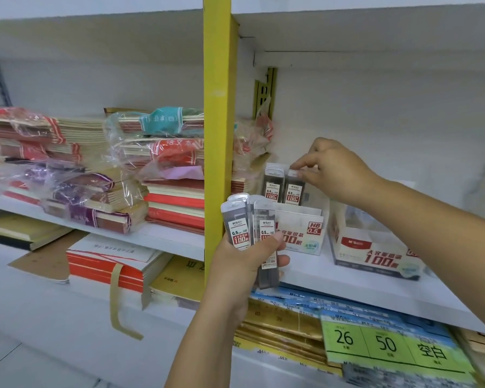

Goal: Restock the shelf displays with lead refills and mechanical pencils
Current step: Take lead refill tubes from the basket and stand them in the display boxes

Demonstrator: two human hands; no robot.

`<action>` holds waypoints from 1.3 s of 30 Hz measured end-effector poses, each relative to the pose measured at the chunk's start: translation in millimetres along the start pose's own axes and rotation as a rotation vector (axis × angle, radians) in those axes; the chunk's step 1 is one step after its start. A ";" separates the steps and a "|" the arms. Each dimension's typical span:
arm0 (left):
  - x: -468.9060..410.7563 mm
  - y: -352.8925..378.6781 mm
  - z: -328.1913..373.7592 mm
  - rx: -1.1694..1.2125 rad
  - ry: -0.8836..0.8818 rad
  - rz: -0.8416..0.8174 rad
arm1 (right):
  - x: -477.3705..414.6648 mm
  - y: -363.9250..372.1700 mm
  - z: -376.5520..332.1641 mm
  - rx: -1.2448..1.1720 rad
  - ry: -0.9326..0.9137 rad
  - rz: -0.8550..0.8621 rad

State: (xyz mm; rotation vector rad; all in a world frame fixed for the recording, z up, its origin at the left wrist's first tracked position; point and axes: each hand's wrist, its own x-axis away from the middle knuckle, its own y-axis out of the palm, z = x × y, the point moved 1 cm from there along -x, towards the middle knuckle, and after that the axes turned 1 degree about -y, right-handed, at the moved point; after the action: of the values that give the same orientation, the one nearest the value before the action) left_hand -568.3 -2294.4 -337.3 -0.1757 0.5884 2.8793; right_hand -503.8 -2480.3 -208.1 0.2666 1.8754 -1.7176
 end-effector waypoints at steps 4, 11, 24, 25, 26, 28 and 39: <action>5.0 -0.5 4.6 -0.019 0.008 -0.011 | 27.8 -15.2 -15.0 -0.209 0.007 0.117; 16.2 11.8 11.5 -0.084 0.028 -0.163 | 79.4 -19.5 -47.2 -0.831 0.118 -0.247; 20.4 11.5 7.0 -0.027 0.031 -0.254 | 83.7 -21.6 -25.8 -1.056 0.423 0.008; 18.8 9.7 6.5 -0.049 0.051 -0.244 | 79.0 -25.4 -19.5 -1.043 0.449 0.048; 17.6 7.8 6.6 -0.066 0.069 -0.238 | 73.7 -30.4 -12.4 -1.026 0.452 0.098; 15.0 4.2 7.4 -0.082 0.085 -0.230 | 61.2 -41.2 -0.4 -0.952 0.389 0.212; 8.4 2.0 -1.0 -0.081 0.034 -0.183 | 19.8 -15.7 18.6 -0.075 0.020 0.104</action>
State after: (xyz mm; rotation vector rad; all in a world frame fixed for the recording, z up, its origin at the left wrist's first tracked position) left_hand -576.9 -2295.1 -338.8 -0.2761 0.4369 2.7282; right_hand -522.8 -2505.2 -205.5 0.3471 1.9013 -1.5775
